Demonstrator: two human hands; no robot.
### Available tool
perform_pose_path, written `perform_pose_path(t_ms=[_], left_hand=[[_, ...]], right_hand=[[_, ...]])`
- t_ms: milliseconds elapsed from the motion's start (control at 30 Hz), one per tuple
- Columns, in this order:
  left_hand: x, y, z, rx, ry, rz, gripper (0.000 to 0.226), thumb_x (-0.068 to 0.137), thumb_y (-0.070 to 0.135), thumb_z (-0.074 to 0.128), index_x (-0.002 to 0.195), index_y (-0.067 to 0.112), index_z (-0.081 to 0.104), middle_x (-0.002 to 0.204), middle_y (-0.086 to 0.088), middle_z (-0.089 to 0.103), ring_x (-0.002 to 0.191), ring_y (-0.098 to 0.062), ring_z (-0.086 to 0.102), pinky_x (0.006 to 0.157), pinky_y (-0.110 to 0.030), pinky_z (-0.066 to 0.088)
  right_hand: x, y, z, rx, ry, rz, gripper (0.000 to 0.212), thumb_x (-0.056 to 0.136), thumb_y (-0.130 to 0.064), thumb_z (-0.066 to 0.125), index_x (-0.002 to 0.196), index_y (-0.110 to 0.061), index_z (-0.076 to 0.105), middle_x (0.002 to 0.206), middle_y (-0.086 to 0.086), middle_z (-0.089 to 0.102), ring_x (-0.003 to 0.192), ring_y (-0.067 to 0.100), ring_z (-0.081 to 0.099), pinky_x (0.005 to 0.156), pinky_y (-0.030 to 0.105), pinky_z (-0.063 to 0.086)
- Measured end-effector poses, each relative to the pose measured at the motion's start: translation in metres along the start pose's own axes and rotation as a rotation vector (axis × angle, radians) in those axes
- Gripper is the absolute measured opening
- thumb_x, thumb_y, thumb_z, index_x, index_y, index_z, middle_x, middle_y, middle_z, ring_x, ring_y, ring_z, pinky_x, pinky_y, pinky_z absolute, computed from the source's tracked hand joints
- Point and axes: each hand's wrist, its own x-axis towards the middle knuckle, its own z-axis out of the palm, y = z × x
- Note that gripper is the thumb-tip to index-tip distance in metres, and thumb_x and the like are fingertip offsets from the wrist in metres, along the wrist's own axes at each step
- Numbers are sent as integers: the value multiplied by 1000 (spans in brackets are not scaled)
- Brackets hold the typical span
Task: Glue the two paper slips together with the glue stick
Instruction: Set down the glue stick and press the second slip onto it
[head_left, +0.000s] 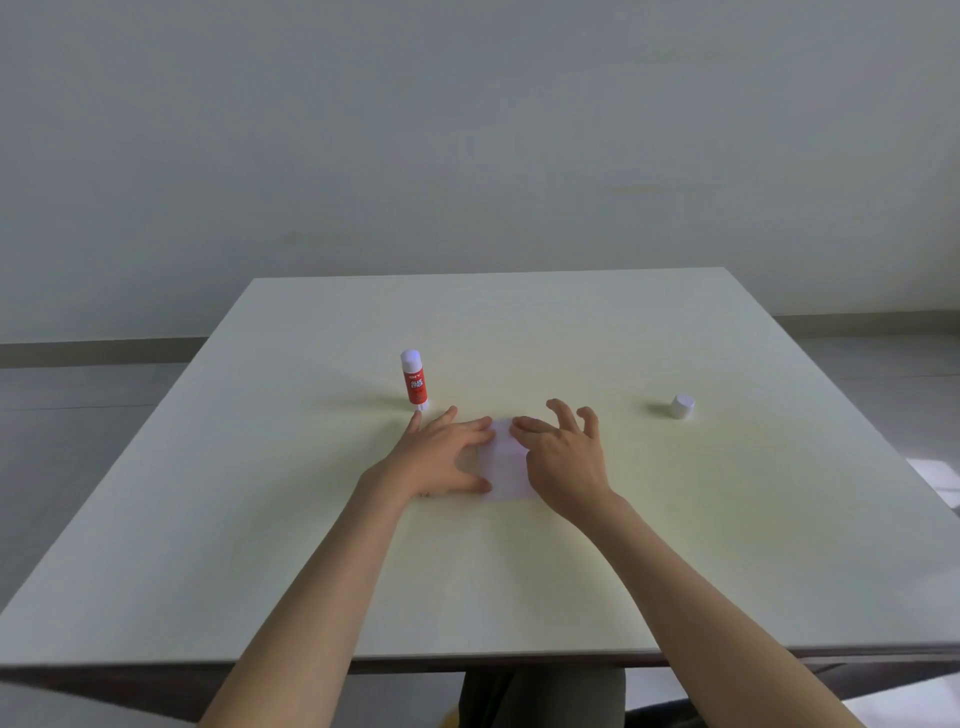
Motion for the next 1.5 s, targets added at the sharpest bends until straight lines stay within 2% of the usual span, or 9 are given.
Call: perform_pose_path(t_ms=[200,400,567,733,867,1000,1200,1400,1500], left_hand=[[-2,-8,6,-34,-10,54,71,86,44,55,147,29,22,158,16,8,148,-12,-3,117,-46,-8],[-4,-13,11,-135,6,76,72,87,42,56,148,29,20,158,18,7,146,-6,-2,118,-45,-10],[-4,-13,13,-162,26,81,73,86,43,58,147,32,20,157,20,9,146,-5,-1,117,-46,-10],[-5,-13,13,-197,32,74,73,86,42,59,147,30,21,157,21,9,146,-3,-2,117,-46,-11],[-6,-13,12,-190,24,74,72,86,41,59,147,30,22,157,21,9,145,-2,-2,117,-45,-11],[-7,-13,12,-193,26,77,72,87,41,58,148,30,22,157,21,9,145,-2,-2,117,-45,-11],[-8,-11,12,-216,26,70,74,87,41,58,148,29,18,157,22,8,145,0,-3,118,-44,-13],[-8,-12,13,-222,28,70,73,87,43,57,148,31,19,156,24,9,145,1,-4,118,-44,-14],[-7,-11,13,-253,25,51,76,84,50,57,148,32,20,155,26,10,144,3,-3,118,-43,-14]], right_hand=[[-5,11,-1,28,-9,52,51,89,-8,34,133,-27,49,140,-19,50,138,22,25,107,42,10],[-6,5,-3,47,48,51,47,83,-8,38,121,-23,60,132,-17,57,134,23,31,101,38,9],[-17,-16,-5,46,191,-106,39,66,-3,55,95,-22,73,102,-17,73,104,30,59,85,39,38],[-25,-14,-5,0,245,-111,31,57,-2,60,75,-25,72,84,-22,72,86,26,62,73,31,23],[-26,5,-7,19,193,25,40,66,0,56,94,-23,74,95,-17,74,96,28,59,75,34,19],[-25,13,-7,6,140,39,46,76,-3,45,108,-25,69,111,-21,69,110,25,50,80,33,17],[-46,-1,-17,-76,262,-21,25,54,2,64,63,-20,70,72,-19,71,80,25,62,70,31,21],[-61,-23,-11,-32,299,-140,25,51,0,64,62,-23,70,73,-19,70,78,23,63,68,29,23],[-55,-31,-11,-29,293,-190,29,54,-4,63,70,-26,74,77,-23,71,80,20,63,67,28,35]])
